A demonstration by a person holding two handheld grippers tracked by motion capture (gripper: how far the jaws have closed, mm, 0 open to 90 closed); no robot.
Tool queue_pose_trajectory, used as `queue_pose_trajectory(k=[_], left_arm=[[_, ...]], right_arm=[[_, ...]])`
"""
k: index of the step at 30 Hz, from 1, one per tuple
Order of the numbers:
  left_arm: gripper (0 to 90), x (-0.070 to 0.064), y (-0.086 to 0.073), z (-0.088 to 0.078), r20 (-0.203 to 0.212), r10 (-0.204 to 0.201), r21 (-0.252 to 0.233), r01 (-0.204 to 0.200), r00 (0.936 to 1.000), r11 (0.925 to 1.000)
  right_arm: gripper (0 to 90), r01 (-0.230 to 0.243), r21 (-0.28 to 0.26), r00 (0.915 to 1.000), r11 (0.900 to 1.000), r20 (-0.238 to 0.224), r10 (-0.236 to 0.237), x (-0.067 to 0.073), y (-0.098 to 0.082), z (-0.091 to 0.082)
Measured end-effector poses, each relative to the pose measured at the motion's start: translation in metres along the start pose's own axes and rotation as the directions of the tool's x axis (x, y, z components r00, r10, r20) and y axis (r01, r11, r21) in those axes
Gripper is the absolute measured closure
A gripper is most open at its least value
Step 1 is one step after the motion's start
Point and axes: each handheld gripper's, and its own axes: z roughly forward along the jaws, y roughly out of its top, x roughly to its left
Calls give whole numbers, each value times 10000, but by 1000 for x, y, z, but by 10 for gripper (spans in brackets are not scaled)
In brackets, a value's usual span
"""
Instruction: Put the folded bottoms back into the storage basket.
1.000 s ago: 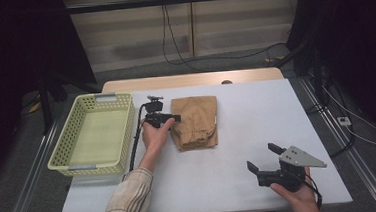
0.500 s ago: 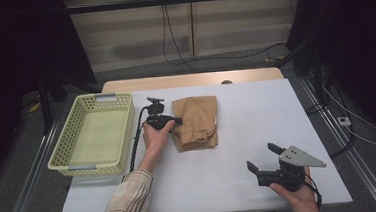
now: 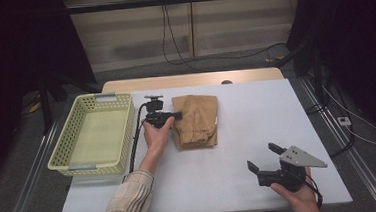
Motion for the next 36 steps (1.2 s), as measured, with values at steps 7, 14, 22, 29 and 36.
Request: queue_pose_trajectory(k=[7,14,22,29,36], left_arm=[[858,-15,4,-12,148,683,-336,-678,9976,9971],[858,-22,8,-24,116,1318,-492,-1310,9912,9902],[859,-32,11,-41,91,1943,-799,-1929,9809,9780],[860,-41,12,-55,146,2206,-1053,-2179,9753,9703],[860,-47,12,-69,-2,2759,-1192,-2740,9612,9543]], right_arm=[[67,-31,1,10000,10000,20,31,-1,0,0],[68,-36,-21,10000,10000,23,36,0,0,-1],[68,-26,-14,10000,10000,15,26,0,0,0],[67,-70,-58,10000,10000,52,70,-1,0,-1],[67,-29,-48,10000,10000,23,29,1,0,-1]])
